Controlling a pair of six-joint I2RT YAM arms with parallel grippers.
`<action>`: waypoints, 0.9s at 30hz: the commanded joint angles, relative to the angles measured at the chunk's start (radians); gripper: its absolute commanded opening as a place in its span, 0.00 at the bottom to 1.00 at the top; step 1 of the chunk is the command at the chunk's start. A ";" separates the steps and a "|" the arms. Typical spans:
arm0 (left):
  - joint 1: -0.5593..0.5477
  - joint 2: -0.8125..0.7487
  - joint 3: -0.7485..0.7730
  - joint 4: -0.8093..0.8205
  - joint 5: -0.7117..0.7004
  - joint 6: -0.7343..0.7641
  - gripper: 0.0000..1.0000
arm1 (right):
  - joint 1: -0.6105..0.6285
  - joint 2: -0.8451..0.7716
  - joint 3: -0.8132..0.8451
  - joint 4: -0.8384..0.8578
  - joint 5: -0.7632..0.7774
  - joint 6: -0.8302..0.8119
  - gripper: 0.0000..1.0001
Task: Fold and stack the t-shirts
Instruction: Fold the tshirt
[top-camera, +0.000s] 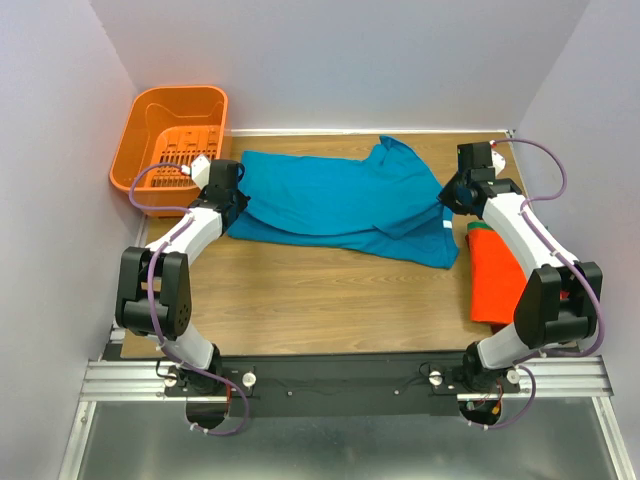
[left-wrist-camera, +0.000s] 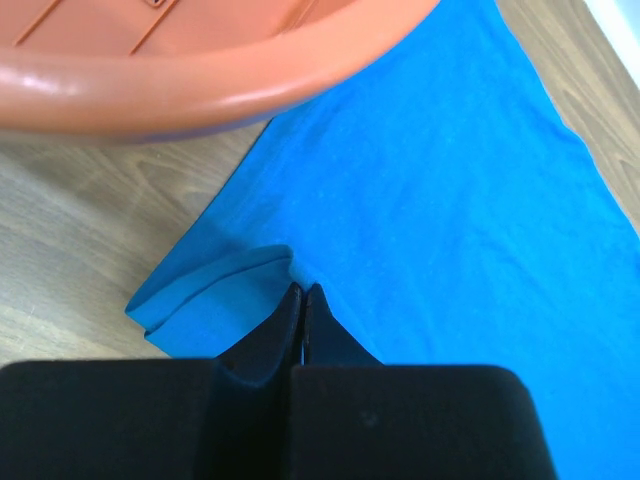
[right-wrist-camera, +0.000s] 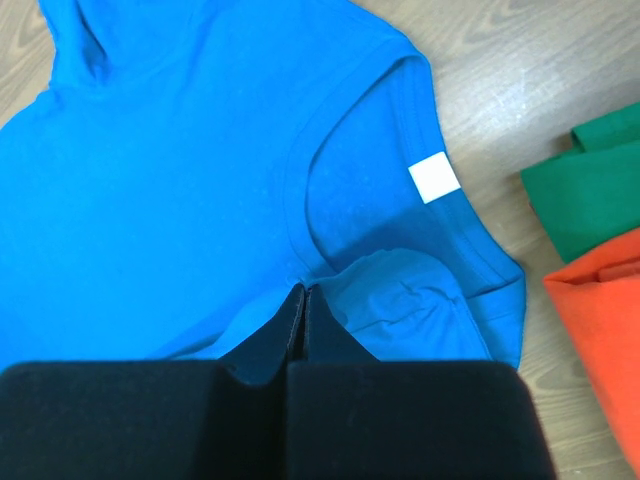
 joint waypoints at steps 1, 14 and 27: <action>0.006 0.016 0.033 0.018 -0.033 -0.006 0.00 | -0.019 -0.033 -0.030 0.017 -0.012 -0.015 0.01; 0.012 0.060 0.077 -0.005 -0.054 -0.008 0.00 | -0.054 -0.016 -0.068 0.046 -0.035 -0.015 0.01; 0.022 0.098 0.102 0.014 -0.042 0.003 0.00 | -0.076 0.028 -0.079 0.080 -0.067 -0.006 0.01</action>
